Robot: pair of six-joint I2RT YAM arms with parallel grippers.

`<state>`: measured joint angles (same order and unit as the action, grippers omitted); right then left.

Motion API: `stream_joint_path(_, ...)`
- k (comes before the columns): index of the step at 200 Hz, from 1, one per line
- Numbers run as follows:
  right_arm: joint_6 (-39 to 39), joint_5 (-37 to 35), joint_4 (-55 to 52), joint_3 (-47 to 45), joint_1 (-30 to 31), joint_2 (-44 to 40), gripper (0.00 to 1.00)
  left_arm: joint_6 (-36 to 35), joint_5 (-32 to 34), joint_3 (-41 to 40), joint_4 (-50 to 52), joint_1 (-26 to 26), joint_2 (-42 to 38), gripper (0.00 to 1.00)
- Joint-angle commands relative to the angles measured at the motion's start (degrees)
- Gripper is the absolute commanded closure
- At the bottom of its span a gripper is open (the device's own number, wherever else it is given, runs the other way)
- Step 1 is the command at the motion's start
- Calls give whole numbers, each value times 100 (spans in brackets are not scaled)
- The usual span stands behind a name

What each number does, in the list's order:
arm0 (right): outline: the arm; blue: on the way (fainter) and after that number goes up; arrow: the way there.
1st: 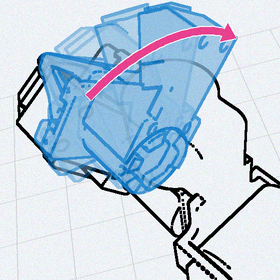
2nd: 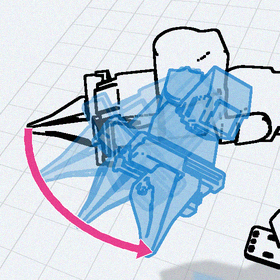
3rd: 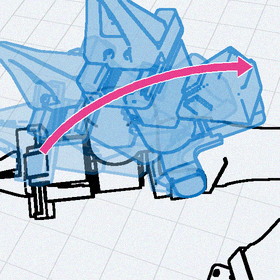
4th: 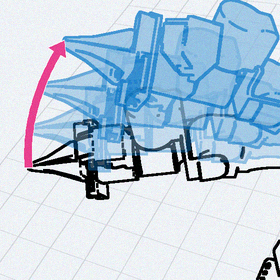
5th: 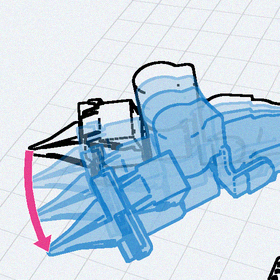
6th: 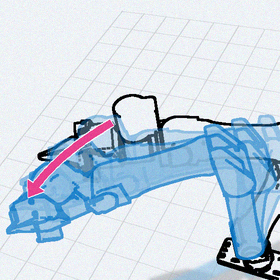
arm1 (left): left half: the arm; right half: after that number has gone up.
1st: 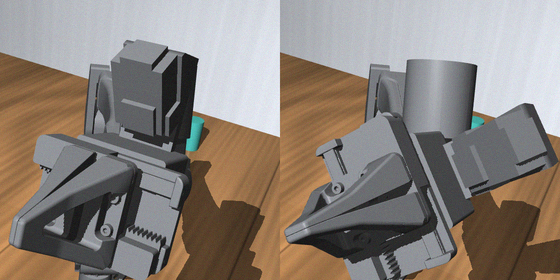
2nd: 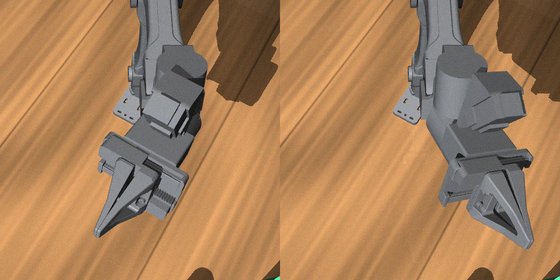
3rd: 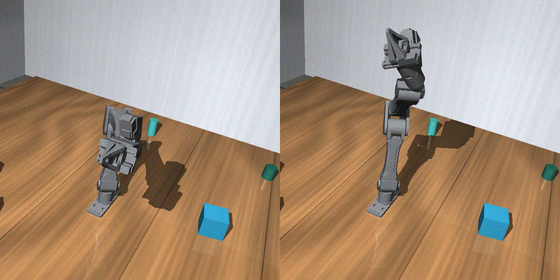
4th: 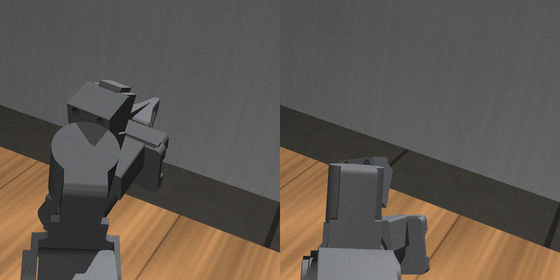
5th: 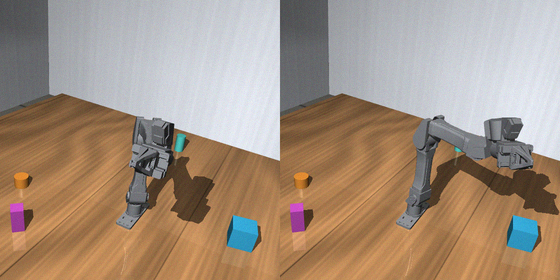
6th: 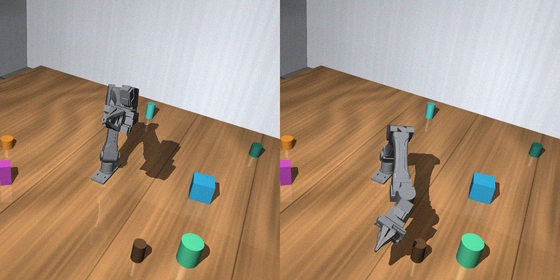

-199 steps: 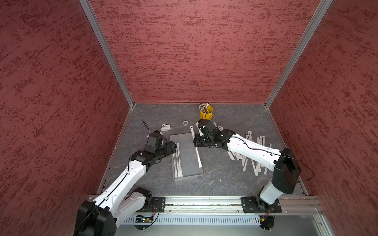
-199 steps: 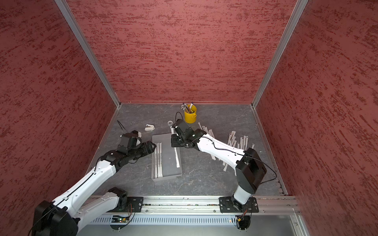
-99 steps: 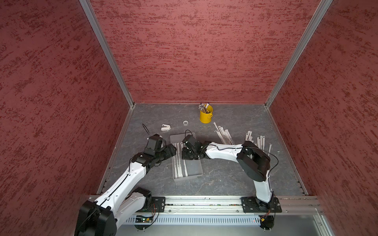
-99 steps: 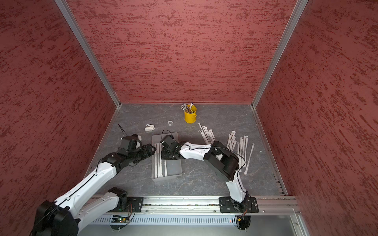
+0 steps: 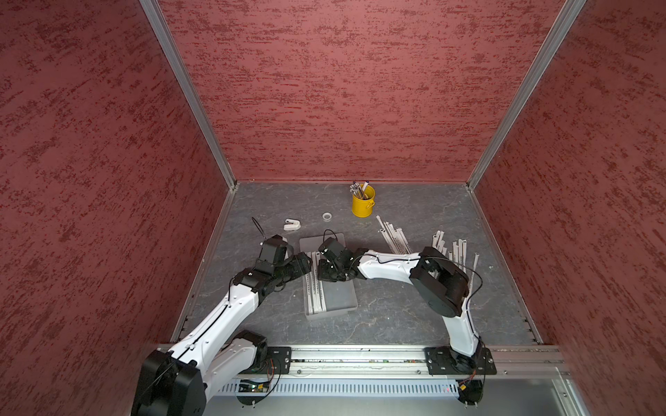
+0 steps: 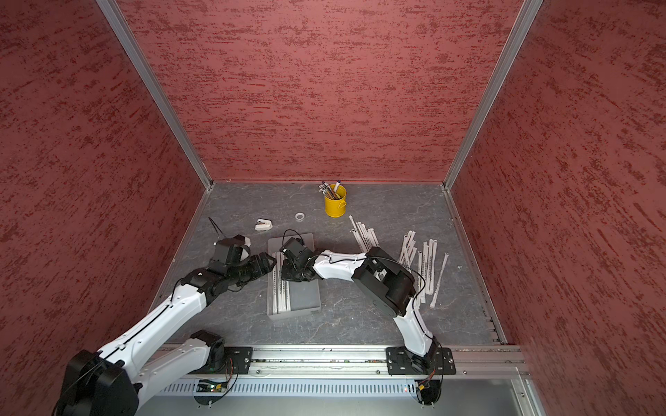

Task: Put the straws into the storage box
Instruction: Place the straw in the storage box, then pick up the straw from the center of the board.

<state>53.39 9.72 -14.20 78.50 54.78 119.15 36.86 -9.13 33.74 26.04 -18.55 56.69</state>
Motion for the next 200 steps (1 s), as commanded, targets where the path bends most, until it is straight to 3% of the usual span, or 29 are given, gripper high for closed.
stream_joint_path(1, 83, 23, -116, 89, 37, 166, 89, 33, -63, -27, -104, -26, -14, 14)
stream_joint_path(84, -567, -575, -957, 103, -10, -923, 68, -96, 88, 457, 143, -173, -25, 14)
stream_joint_path(104, -757, -861, -1223, -265, -221, -1629, 68, -239, 540, 817, 299, -649, 100, 14)
stream_joint_path(133, -1416, -1327, -1862, -900, -976, -2443, 72, -403, 1184, 1380, 263, -1778, 700, 14)
stream_joint_path(162, -2291, -1646, -2419, -1123, -1908, -2565, 73, -373, 1200, 1847, -108, -2605, 1705, 13)
stream_joint_path(200, -2933, -1840, -2662, -1048, -2605, -2152, 71, -412, 1068, 2556, -101, -3150, 2799, 11)
